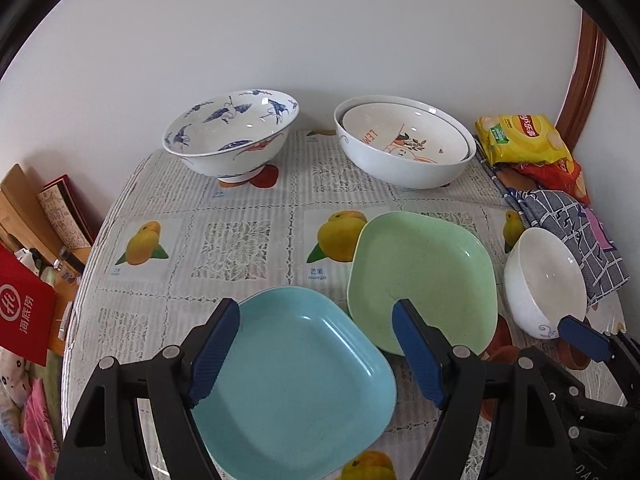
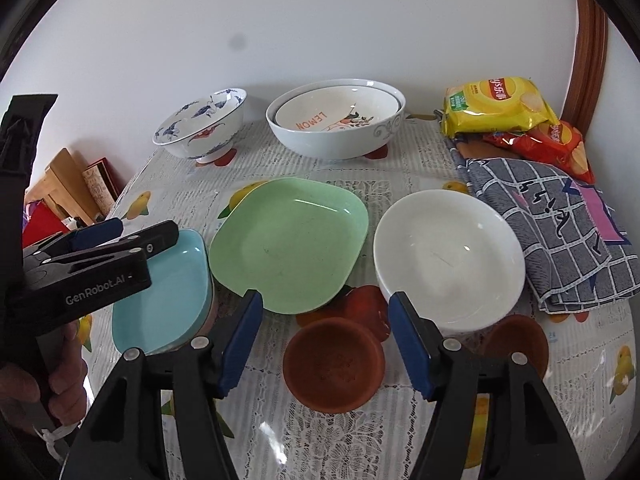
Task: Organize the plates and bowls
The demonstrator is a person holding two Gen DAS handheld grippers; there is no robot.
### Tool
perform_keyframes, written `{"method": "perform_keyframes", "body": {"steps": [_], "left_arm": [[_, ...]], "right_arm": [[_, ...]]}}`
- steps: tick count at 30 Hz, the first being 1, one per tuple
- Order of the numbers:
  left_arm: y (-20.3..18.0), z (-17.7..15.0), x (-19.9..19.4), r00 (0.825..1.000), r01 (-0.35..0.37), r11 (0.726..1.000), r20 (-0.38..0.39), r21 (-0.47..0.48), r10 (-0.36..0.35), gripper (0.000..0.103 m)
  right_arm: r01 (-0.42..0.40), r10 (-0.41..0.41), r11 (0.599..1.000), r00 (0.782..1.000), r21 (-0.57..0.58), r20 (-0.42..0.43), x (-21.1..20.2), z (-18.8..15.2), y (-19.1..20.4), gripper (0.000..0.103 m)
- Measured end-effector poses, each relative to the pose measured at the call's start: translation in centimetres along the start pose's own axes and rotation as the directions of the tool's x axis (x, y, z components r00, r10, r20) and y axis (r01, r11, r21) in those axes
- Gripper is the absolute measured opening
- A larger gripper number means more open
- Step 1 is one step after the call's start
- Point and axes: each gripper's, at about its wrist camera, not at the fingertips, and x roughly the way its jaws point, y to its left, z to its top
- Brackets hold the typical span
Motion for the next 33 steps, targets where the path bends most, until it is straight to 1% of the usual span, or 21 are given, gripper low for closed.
{"method": "perform_keyframes", "body": {"steps": [1, 4, 7, 9, 10, 11, 13, 16, 19, 21, 23, 26, 28, 29, 31, 33], "left_arm": [[-0.1, 0.1, 0.6, 1.0, 0.006, 1.0, -0.013, 0.005, -0.006, 0.078], [-0.2, 0.6, 2.3, 0.999, 0.031, 0.999, -0.042, 0.018, -0.03, 0.078], [-0.3, 1.0, 3.7, 0.998, 0.047, 0.998, -0.053, 0.033, -0.046, 0.077], [-0.5, 1.3, 4.6, 0.997, 0.058, 0.997, -0.06, 0.05, -0.055, 0.076], [-0.6, 1.4, 4.9, 0.996, 0.064, 0.996, -0.061, 0.061, -0.061, 0.074], [-0.7, 1.5, 5.3, 0.996, 0.069, 0.995, -0.066, 0.07, -0.064, 0.069], [-0.9, 1.7, 6.2, 0.994, 0.076, 0.993, -0.088, 0.085, -0.069, 0.064], [-1.3, 1.9, 7.2, 0.991, 0.095, 0.991, -0.103, 0.092, -0.085, 0.062], [-1.8, 2.0, 8.0, 0.99, 0.097, 0.99, -0.115, 0.107, -0.085, 0.055], [-2.1, 2.0, 8.4, 0.99, 0.087, 0.988, -0.122, 0.125, -0.072, 0.05], [-2.1, 2.1, 8.6, 0.988, 0.1, 0.987, -0.128, 0.125, -0.083, 0.039], [-2.1, 2.1, 9.1, 0.986, 0.108, 0.987, -0.142, 0.122, -0.09, 0.026], [-2.2, 2.2, 9.5, 0.983, 0.12, 0.985, -0.151, 0.12, -0.101, 0.02], [-2.2, 2.2, 9.5, 0.981, 0.135, 0.984, -0.153, 0.114, -0.116, 0.015], [-2.4, 2.2, 9.4, 0.979, 0.155, 0.981, -0.152, 0.113, -0.138, 0.009], [-2.7, 2.2, 9.3, 0.982, 0.147, 0.981, -0.138, 0.127, -0.129, 0.009]], "right_arm": [[-0.008, 0.008, 1.0, 1.0, 0.002, -0.008, 0.6, 0.2, 0.2, 0.053], [-0.008, 0.008, 1.0, 0.999, 0.005, -0.038, 2.3, 0.6, 0.6, 0.044], [0.013, -0.014, 1.0, 0.998, -0.009, -0.062, 3.9, 0.9, 1.0, 0.036], [0.02, -0.021, 1.0, 0.997, -0.019, -0.071, 4.8, 1.1, 1.2, 0.034], [0.022, -0.024, 0.999, 0.997, -0.023, -0.075, 5.2, 1.2, 1.3, 0.034], [0.03, -0.032, 0.999, 0.996, -0.027, -0.08, 5.5, 1.4, 1.4, 0.033], [0.059, -0.062, 0.997, 0.994, -0.042, -0.087, 6.1, 1.4, 1.5, 0.032], [0.06, -0.064, 0.997, 0.993, -0.041, -0.099, 6.7, 1.5, 1.5, 0.032], [0.059, -0.063, 0.997, 0.992, -0.04, -0.111, 7.4, 1.7, 1.3, 0.032], [0.067, -0.072, 0.997, 0.99, -0.045, -0.118, 7.7, 1.7, 1.3, 0.025], [0.062, -0.068, 0.997, 0.99, -0.054, -0.121, 7.9, 1.8, 1.3, 0.023], [0.062, -0.068, 0.996, 0.991, -0.058, -0.118, 8.0, 1.8, 1.4, 0.021], [0.056, -0.061, 0.997, 0.991, -0.048, -0.121, 8.3, 1.8, 1.2, 0.015], [0.052, -0.057, 0.998, 0.991, -0.043, -0.124, 8.4, 1.8, 1.0, 0.013], [0.041, -0.045, 0.999, 0.991, -0.034, -0.126, 8.6, 1.8, 0.7, 0.008], [0.035, -0.037, 0.999, 0.992, -0.014, -0.117, 8.6, 1.8, 0.4, 0.003]]}}
